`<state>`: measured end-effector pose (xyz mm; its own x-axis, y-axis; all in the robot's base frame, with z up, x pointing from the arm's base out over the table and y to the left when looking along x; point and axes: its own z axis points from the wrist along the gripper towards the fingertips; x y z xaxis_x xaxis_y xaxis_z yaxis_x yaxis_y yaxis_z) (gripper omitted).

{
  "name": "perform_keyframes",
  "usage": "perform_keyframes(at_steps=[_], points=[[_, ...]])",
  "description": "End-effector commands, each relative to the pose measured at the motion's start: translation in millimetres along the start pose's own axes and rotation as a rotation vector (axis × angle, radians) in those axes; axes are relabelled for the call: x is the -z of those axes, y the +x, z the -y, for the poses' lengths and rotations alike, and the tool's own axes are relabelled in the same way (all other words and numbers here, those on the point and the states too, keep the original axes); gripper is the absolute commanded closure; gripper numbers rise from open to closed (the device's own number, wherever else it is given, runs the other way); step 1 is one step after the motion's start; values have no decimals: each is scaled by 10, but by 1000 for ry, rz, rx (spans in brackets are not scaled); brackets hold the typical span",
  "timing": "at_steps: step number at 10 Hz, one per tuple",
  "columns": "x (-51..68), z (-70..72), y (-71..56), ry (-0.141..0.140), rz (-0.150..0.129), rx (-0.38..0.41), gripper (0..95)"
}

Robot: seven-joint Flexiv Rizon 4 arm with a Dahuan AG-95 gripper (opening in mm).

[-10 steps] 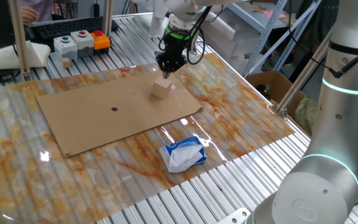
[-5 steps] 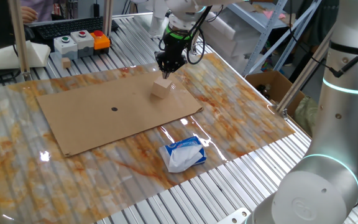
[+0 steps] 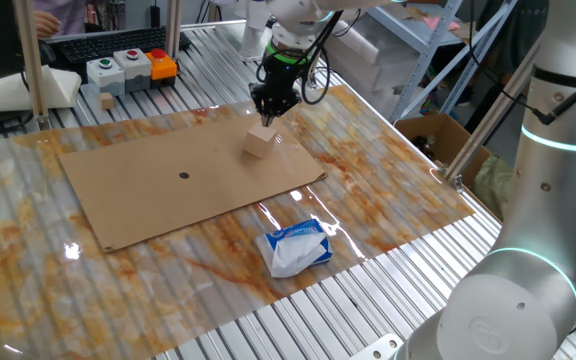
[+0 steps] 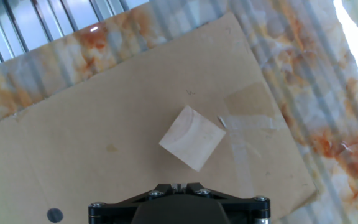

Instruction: Hold a small block with the gripper and sweep it from left to right on the table

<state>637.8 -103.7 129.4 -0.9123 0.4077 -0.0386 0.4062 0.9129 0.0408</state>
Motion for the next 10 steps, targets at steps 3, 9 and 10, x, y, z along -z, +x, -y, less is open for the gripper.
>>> perform_keyframes(at_steps=[3,9,10], points=[[3,2,4,-65,-91,-152,950],[3,2,4,62,-76,-255,950],[3,2,4,75,-68,-243,950]])
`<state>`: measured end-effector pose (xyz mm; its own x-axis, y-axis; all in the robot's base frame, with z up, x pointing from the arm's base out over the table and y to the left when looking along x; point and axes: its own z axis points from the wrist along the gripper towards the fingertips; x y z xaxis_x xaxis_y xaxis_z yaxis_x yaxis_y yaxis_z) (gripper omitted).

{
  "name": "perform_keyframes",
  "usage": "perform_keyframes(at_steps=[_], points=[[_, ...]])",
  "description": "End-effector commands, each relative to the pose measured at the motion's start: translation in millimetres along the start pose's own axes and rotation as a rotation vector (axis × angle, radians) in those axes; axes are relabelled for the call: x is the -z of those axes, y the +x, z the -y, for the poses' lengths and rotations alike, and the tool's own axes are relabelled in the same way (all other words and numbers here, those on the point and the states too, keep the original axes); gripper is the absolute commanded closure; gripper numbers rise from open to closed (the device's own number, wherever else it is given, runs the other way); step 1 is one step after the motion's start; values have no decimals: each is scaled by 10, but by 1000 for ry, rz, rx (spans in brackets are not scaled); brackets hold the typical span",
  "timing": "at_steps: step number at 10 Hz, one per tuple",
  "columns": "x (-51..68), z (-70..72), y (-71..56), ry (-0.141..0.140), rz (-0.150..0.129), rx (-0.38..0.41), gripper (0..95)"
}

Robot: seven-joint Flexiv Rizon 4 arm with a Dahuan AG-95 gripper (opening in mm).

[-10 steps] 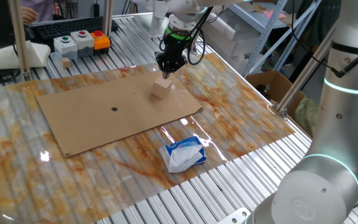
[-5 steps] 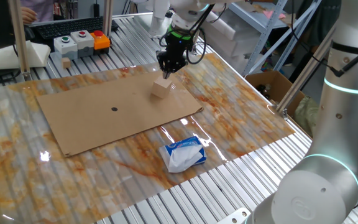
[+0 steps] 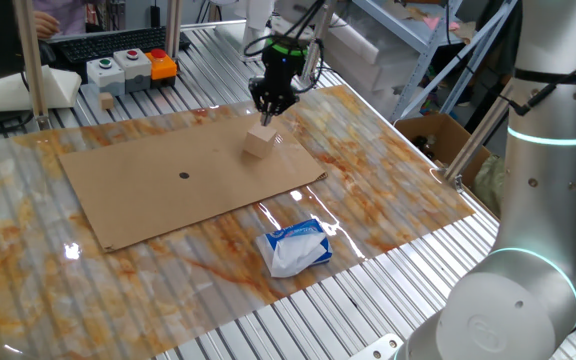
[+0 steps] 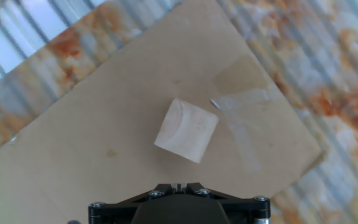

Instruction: Hold a small block with the gripper and sweep it from left to right on the table

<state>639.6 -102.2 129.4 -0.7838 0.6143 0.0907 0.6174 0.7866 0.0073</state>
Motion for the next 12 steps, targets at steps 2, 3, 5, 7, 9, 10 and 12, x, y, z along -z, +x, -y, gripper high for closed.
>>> perform_keyframes(at_steps=[2,3,5,7,9,10,12], points=[[3,26,8,45,56,-11,950],[3,26,8,47,56,-18,950],[3,26,8,57,60,-22,950],[3,26,8,57,60,-59,950],[3,26,8,59,61,-67,950],[4,23,0,73,73,-57,950],[-9,17,-28,81,79,-44,950]])
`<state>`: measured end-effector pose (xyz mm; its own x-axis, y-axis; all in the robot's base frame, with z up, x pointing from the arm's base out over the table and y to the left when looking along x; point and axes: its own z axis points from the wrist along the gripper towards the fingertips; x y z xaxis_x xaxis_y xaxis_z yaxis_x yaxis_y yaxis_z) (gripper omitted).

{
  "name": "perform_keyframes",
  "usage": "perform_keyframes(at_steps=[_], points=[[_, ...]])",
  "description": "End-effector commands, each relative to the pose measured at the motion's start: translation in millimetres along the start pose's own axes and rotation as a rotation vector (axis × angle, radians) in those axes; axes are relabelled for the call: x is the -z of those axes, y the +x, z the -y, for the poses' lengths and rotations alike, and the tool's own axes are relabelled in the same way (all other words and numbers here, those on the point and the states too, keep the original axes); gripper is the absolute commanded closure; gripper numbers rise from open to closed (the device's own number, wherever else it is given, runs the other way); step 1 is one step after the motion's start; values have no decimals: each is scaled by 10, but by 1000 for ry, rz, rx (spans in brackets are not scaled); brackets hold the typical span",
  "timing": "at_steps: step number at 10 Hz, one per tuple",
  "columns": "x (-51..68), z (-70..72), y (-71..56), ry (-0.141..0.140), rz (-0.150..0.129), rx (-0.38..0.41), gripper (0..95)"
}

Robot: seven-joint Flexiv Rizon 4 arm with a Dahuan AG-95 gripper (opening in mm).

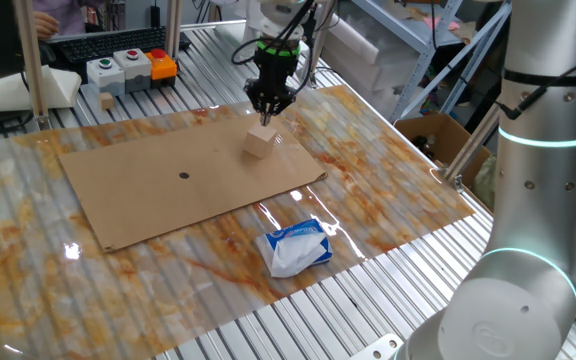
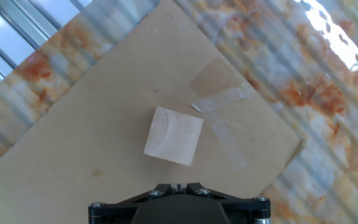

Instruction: Hold a small block with the gripper and sweep it from left to right on the table

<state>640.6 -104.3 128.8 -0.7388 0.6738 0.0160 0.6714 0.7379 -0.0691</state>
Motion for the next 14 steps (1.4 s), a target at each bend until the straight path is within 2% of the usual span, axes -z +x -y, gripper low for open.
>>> perform_keyframes(at_steps=[1,4,6,8,9,10,13,14], points=[[-13,1,-50,9,9,46,950],[-77,1,-251,14,5,74,950],[-112,10,-363,11,6,58,950],[-111,10,-398,11,9,23,950],[-111,9,-399,14,11,2,760],[-114,9,-400,13,10,-13,380],[-143,7,-407,9,8,-36,380],[-148,6,-407,8,9,-46,190]])
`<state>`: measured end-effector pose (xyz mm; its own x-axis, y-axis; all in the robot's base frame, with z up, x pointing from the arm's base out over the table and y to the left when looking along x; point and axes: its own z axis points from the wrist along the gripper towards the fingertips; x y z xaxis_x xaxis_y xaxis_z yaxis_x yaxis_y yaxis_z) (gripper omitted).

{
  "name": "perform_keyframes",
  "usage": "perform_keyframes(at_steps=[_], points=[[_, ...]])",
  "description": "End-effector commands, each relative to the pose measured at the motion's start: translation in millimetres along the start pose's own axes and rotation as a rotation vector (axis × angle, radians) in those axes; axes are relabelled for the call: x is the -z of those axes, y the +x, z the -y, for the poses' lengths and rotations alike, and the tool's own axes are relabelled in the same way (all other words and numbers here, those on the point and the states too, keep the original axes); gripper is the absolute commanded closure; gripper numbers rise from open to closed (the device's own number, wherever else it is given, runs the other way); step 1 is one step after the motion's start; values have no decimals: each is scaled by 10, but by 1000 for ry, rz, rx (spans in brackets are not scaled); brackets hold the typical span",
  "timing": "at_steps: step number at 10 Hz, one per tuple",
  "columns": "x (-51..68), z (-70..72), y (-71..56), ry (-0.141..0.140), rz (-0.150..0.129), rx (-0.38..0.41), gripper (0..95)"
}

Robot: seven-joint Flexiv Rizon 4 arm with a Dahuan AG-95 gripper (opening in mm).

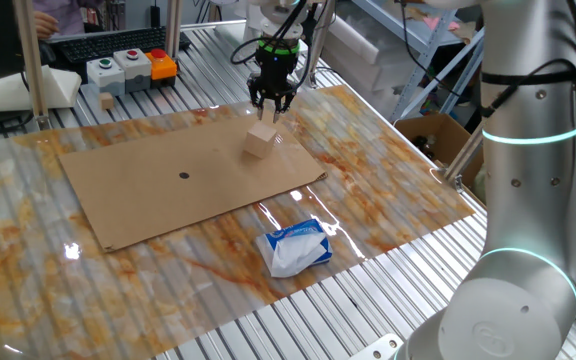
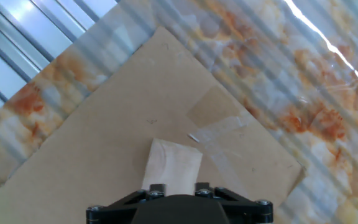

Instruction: Hold a small block with the gripper and sweep it from left to right on the table

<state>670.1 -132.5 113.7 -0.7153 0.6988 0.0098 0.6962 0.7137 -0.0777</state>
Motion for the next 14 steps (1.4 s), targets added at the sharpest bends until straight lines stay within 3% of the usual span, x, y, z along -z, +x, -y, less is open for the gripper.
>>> perform_keyframes(at_steps=[1,2,3,7,8,14], points=[[-23,0,-7,-7,9,-34,190],[-29,-2,-17,-10,11,-45,190],[-34,0,-39,-18,12,-70,0],[-88,24,-129,-58,-22,-89,0],[-96,28,-141,-64,-23,-88,190],[-145,52,-154,-84,-2,-74,190]])
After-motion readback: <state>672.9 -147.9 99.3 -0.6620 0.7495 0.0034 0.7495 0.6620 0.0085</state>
